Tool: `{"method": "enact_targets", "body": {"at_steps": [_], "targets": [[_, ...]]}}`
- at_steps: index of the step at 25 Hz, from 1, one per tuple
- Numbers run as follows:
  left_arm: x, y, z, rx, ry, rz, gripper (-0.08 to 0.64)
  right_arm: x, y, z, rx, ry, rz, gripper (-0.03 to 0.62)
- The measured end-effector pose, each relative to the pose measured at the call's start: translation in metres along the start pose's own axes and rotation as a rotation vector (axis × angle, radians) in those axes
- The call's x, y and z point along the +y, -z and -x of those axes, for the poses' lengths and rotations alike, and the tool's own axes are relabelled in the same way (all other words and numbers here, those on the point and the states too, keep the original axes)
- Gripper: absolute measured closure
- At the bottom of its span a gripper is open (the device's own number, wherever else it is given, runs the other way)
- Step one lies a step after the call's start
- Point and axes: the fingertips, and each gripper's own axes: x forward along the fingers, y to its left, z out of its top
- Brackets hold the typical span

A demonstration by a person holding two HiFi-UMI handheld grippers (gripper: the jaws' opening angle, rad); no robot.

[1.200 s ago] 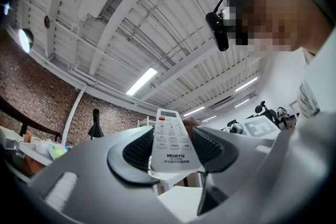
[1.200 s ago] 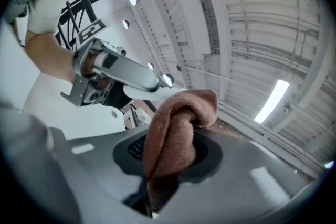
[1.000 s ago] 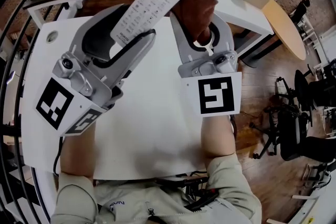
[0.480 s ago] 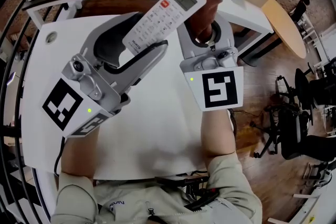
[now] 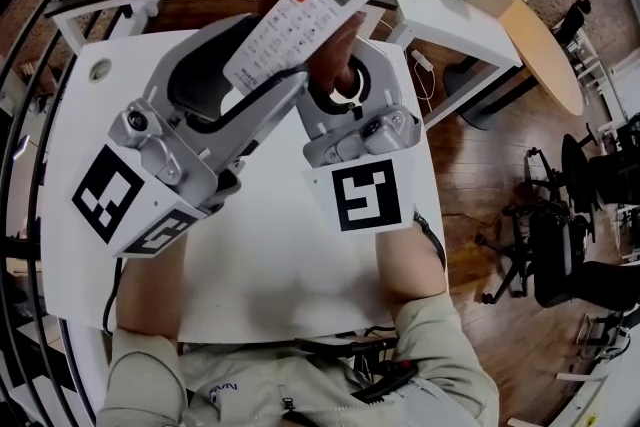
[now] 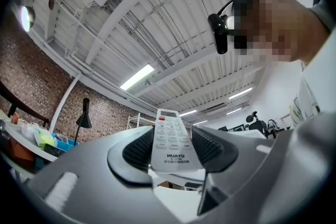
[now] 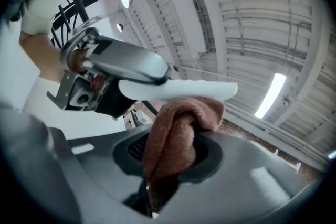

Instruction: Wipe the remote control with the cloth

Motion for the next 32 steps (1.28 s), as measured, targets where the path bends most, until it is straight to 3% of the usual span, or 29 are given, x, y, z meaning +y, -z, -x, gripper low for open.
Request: {"method": "enact_targets", "body": {"at_steps": [10, 16, 23, 28, 32], "targets": [[0.001, -0.01, 0.003, -0.027, -0.039, 0.009, 0.318, 0.048, -0.017, 0.004, -0.052, -0.104, 0.207, 0.492], [0.001, -0.012, 0.003, -0.029, -0.044, 0.01, 0.318, 0.052, -0.016, 0.007, -0.06, -0.13, 0.244, 0.492], [0.002, -0.007, 0.002, -0.013, -0.007, 0.01, 0.318, 0.0, 0.0, -0.002, -0.029, -0.012, 0.053, 0.492], [-0.014, 0.001, -0.006, 0.014, 0.036, 0.012, 0.318, -0.05, 0.015, 0.01, -0.058, 0.109, -0.243, 0.492], [-0.035, 0.007, -0.015, 0.034, 0.063, 0.011, 0.318, -0.074, 0.025, 0.03, -0.076, 0.148, -0.317, 0.492]]}}
